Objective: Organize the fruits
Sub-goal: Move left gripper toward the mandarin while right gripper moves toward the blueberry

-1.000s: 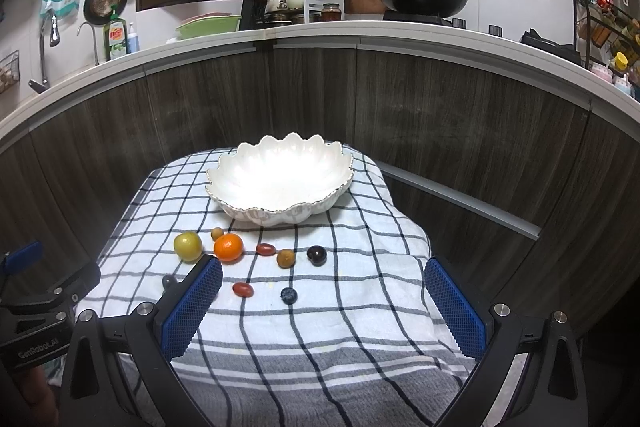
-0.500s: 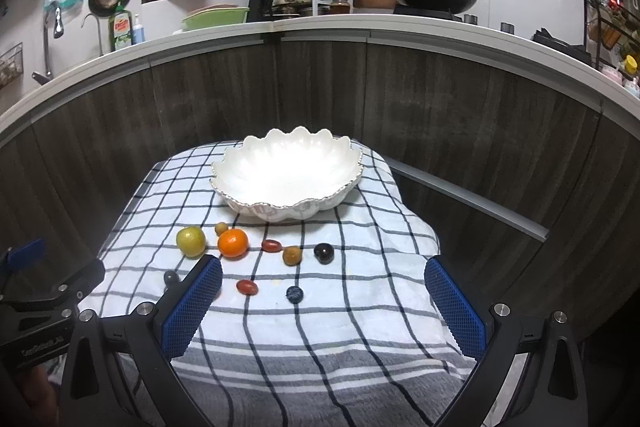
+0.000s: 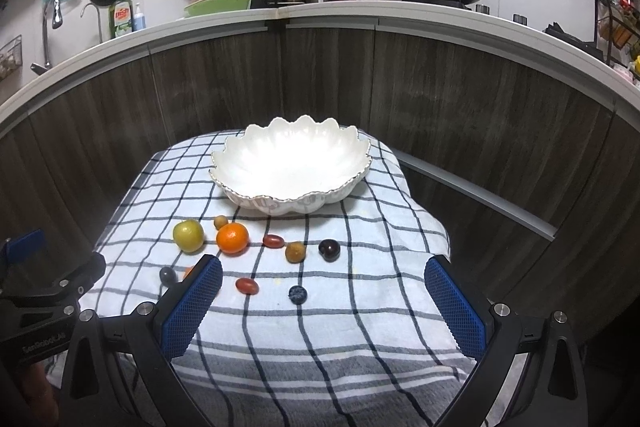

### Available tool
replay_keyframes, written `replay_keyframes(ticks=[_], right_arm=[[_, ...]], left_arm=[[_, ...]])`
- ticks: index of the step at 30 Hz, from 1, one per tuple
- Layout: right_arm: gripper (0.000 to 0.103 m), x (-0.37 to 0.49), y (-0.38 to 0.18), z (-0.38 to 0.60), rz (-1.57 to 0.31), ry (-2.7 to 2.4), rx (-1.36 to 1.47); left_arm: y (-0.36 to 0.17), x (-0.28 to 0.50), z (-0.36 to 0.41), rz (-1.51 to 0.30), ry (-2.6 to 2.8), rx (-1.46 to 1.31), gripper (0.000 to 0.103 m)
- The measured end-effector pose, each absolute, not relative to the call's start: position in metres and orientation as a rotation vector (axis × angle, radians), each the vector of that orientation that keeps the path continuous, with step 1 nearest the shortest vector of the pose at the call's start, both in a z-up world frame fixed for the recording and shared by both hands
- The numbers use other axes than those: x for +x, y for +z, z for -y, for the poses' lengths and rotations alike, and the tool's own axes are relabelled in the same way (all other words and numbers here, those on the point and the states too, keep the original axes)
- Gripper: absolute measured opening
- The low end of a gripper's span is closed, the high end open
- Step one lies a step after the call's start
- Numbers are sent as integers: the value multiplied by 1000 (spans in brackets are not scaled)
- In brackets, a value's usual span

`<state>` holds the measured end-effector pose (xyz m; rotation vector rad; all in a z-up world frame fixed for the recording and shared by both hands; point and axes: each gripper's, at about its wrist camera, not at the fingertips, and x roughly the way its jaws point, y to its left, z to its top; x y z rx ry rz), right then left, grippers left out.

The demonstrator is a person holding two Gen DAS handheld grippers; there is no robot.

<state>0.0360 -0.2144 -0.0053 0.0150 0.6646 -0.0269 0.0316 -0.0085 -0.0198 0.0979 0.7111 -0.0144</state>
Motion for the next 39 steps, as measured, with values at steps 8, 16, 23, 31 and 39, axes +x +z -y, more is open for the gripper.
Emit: replay_keyframes(ticks=[8,16,23,31,39], right_arm=[[102,48,-14,215,-692,-26,10],[96,60,-24,211,-715,3,-8],[85,75,-35,208,-749,29,-17],[76,90,-52,207,-799,49,-4],[76,103,-66,205,-833,58,-1]], left_arm=[[-26,44,17,-727,-41,129,100],[-36,56,27,-750,-83,156,93],[-49,71,32,-793,-113,164,88],[-65,83,44,-825,-150,203,83],[-81,97,48,-869,-174,208,81]])
